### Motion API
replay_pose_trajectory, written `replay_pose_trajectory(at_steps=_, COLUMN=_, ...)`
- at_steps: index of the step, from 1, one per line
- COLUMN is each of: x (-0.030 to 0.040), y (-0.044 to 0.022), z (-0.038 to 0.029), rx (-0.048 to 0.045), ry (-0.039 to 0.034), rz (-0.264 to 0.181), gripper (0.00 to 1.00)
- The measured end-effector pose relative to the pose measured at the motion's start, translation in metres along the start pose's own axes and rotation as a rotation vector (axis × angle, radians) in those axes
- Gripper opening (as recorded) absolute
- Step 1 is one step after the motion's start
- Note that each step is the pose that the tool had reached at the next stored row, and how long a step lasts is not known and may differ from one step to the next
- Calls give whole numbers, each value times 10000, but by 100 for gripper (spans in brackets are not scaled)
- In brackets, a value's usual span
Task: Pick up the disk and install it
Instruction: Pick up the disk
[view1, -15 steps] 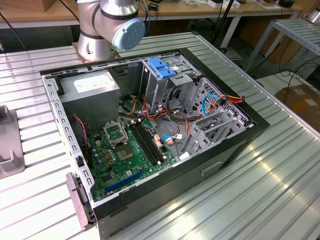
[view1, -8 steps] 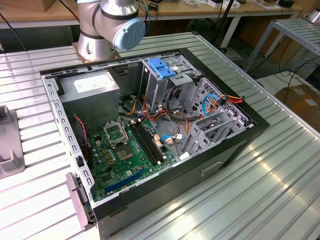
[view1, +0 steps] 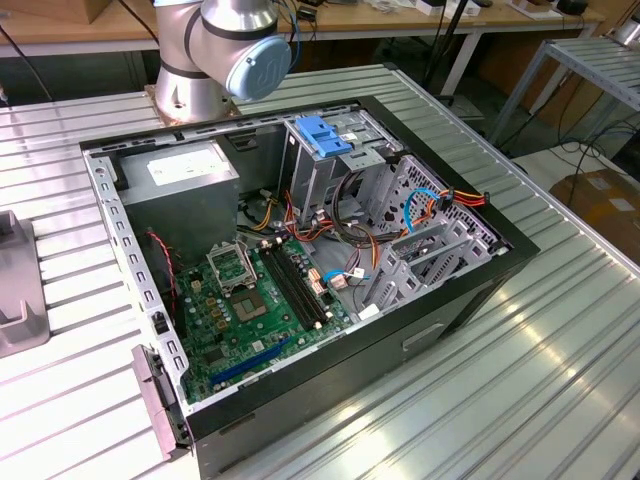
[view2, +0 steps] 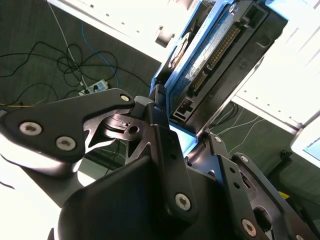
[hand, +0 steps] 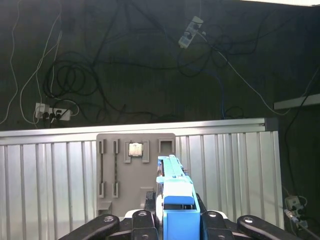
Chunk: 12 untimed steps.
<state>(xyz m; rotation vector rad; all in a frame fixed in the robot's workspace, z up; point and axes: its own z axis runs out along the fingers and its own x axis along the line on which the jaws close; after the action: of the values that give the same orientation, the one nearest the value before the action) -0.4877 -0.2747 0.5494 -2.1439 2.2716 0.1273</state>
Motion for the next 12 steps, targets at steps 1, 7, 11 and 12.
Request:
replay_pose_trajectory(at_steps=1, x=5, y=-3, z=-1, rx=0, ry=0, rz=1, gripper=37)
replay_pose_trajectory(at_steps=7, x=23, y=-15, z=-2, rx=0, ry=0, rz=0, gripper=37)
replay_pose_trajectory(at_steps=11, x=31, y=-21, z=-3, rx=0, ry=0, rz=0, gripper=37)
replay_pose_trajectory(at_steps=12, x=32, y=-22, z=-4, rx=-1, ry=0, rz=0, gripper=37)
